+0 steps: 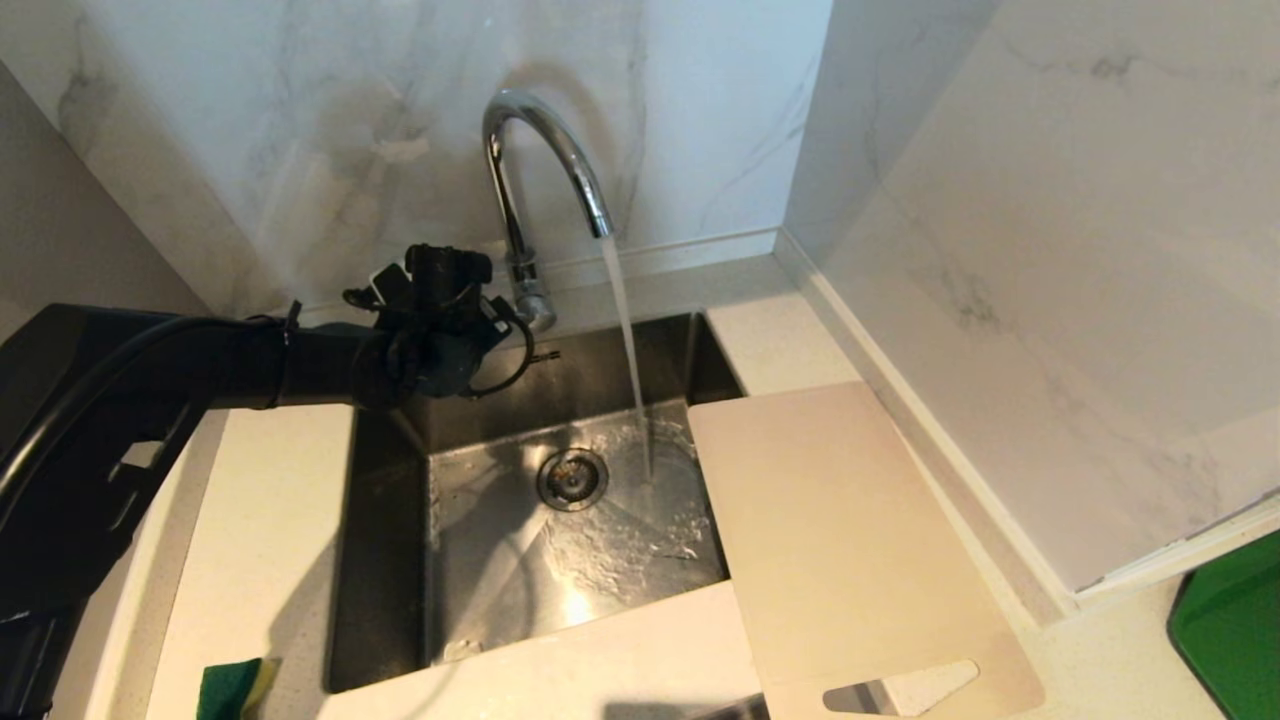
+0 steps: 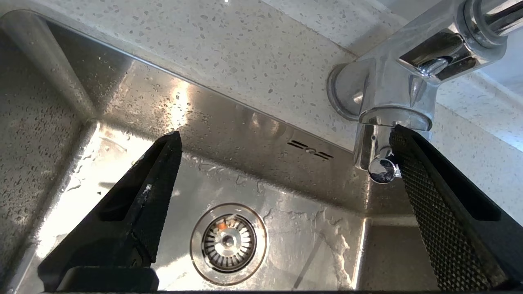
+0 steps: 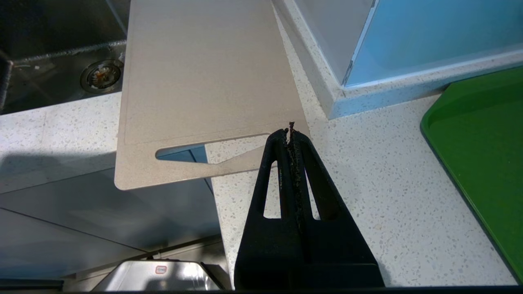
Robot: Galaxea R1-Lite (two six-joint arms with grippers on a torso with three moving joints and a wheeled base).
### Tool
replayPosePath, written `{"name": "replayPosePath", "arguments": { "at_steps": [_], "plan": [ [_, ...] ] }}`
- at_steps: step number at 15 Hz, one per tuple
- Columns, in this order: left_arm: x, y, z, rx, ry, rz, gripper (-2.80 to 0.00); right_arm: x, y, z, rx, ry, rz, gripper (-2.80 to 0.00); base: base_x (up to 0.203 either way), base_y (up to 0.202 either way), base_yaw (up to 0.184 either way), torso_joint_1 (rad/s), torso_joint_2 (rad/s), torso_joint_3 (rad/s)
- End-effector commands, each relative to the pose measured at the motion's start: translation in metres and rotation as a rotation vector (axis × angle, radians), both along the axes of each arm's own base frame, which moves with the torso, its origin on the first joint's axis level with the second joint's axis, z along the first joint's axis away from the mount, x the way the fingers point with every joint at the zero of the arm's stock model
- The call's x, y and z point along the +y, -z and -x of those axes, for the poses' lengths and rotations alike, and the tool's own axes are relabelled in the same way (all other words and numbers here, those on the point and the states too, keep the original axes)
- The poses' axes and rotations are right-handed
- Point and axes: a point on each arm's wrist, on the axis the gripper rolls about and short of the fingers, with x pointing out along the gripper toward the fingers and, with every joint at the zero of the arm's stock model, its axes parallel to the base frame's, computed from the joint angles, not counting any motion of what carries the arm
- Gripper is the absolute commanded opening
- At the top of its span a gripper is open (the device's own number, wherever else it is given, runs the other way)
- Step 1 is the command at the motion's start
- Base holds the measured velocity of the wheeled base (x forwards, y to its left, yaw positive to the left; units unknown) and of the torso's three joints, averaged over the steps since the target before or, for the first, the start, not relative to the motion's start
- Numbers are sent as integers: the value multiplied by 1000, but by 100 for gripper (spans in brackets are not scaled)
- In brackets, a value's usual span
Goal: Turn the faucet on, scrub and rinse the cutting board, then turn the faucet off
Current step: Turn on the tap, then pick up the cleaning cloth
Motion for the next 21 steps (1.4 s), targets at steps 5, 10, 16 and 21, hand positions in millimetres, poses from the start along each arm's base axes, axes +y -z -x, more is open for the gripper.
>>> {"name": "replayPosePath", "arguments": {
  "at_steps": [5,10,16,21],
  "plan": [
    [-5,-32,6,-101,11,34,0,0,0,0,-1,0,0,-280,0,0,0,0,0,0],
    [-4,-66,22,-166,27,44,0,0,0,0,-1,0,0,-280,0,0,0,0,0,0],
    [3,-102,56,-185,54,18,0,0,0,0,-1,0,0,-280,0,0,0,0,0,0],
    [26,-118,120,-108,248,-58,0,0,0,0,-1,0,0,-280,0,0,0,0,0,0]
  ]
}}
